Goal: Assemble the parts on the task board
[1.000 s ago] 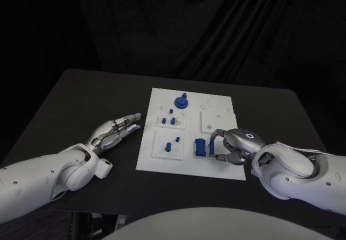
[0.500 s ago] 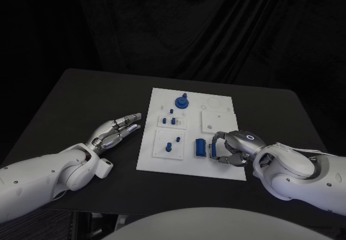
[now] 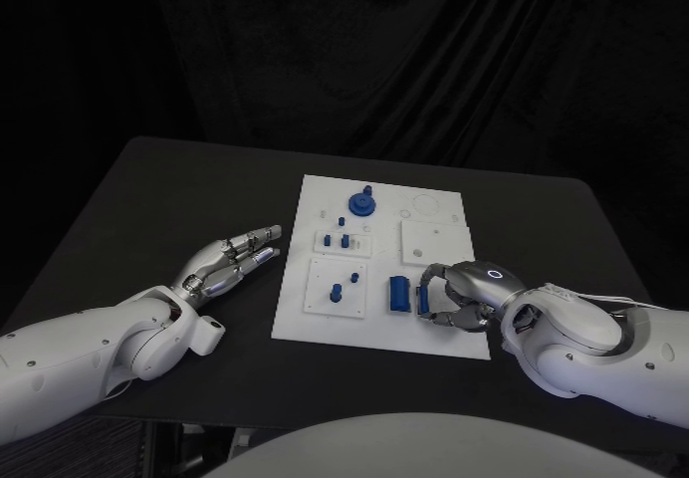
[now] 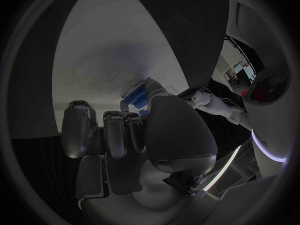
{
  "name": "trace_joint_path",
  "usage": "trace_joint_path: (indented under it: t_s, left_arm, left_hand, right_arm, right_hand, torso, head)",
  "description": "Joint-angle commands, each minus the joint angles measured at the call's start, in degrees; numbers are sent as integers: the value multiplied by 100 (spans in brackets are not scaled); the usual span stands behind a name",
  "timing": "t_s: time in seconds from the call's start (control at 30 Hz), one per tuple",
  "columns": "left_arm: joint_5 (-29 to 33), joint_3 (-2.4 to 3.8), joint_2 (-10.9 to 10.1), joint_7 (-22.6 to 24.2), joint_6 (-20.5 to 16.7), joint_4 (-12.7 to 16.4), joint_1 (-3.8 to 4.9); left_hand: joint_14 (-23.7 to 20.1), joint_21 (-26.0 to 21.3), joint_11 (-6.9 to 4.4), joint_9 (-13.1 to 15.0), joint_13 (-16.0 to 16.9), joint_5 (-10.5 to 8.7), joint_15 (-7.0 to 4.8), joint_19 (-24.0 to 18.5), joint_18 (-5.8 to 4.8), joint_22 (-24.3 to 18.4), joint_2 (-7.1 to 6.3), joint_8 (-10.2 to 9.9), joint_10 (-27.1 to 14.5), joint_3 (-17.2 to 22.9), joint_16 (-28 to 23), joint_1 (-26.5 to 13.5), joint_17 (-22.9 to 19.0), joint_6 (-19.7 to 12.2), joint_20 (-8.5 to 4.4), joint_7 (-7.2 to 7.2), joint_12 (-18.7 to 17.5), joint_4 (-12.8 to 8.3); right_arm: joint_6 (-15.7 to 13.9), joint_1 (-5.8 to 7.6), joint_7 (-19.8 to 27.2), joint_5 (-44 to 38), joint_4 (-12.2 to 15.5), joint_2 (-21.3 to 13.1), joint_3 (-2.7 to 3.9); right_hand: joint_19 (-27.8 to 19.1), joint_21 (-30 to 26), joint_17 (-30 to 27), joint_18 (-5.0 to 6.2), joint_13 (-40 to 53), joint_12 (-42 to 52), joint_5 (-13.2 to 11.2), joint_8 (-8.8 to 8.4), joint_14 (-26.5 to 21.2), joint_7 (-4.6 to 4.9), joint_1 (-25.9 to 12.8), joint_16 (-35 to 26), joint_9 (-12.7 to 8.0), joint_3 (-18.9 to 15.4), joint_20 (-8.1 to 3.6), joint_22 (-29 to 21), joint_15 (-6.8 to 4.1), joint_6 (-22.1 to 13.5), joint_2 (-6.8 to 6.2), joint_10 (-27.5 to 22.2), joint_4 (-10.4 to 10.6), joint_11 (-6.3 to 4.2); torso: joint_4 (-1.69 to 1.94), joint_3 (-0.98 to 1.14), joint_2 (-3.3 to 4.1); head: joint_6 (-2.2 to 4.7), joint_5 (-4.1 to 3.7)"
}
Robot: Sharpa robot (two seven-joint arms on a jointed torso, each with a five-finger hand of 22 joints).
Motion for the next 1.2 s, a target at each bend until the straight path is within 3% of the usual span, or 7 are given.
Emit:
trace_joint_path:
  t_s: [0.03,0.87,1.03,1.2]
  left_arm:
    - [16,-5,7,151,62,3,-23]
    - [16,-5,16,134,86,-5,-27]
    - [16,-5,18,134,87,-7,-28]
    - [16,-5,13,138,83,-3,-30]
  left_hand:
    - [32,34,56,6,9,-8,7,37,56,-3,4,13,2,38,29,42,9,12,-3,7,27,-3]
    - [31,35,57,9,9,-7,8,34,55,-11,6,16,5,44,28,50,9,32,-3,14,28,-8]
    - [31,35,57,9,9,-7,8,34,55,-11,6,16,5,44,28,50,9,32,-3,14,28,-8]
    - [31,35,57,9,9,-7,8,34,55,-11,6,16,5,44,28,50,9,32,-3,14,28,-8]
  right_arm:
    - [59,-15,-144,-52,-6,9,1]
    - [185,-15,-272,-52,5,27,1]
    - [111,-15,-252,-90,14,20,1]
    - [-90,-15,-179,-108,37,-10,1]
  right_hand:
    - [-39,-35,782,47,1510,16,-6,-58,415,5,-53,-38,-45,-45,-8,1085,-11,-78,20,607,-4,-8]
    - [-129,-220,606,85,1510,16,-1,-351,358,66,-102,-104,-344,-118,23,1031,25,-303,-78,607,55,36]
    - [-134,-242,587,89,1510,16,14,-496,351,82,-153,-112,-529,-126,25,1027,21,-477,-235,607,266,30]
    - [-127,-236,585,87,1510,16,20,-505,352,75,-167,-112,-597,-111,21,1031,15,-469,-301,607,415,21]
  torso:
    - [-4,-4,1]
    - [0,0,-2]
    - [-1,2,-2]
    - [-7,2,-4]
  head:
    - [-1,-2]
    - [-1,-7]
    - [-1,-4]
    - [-1,20]
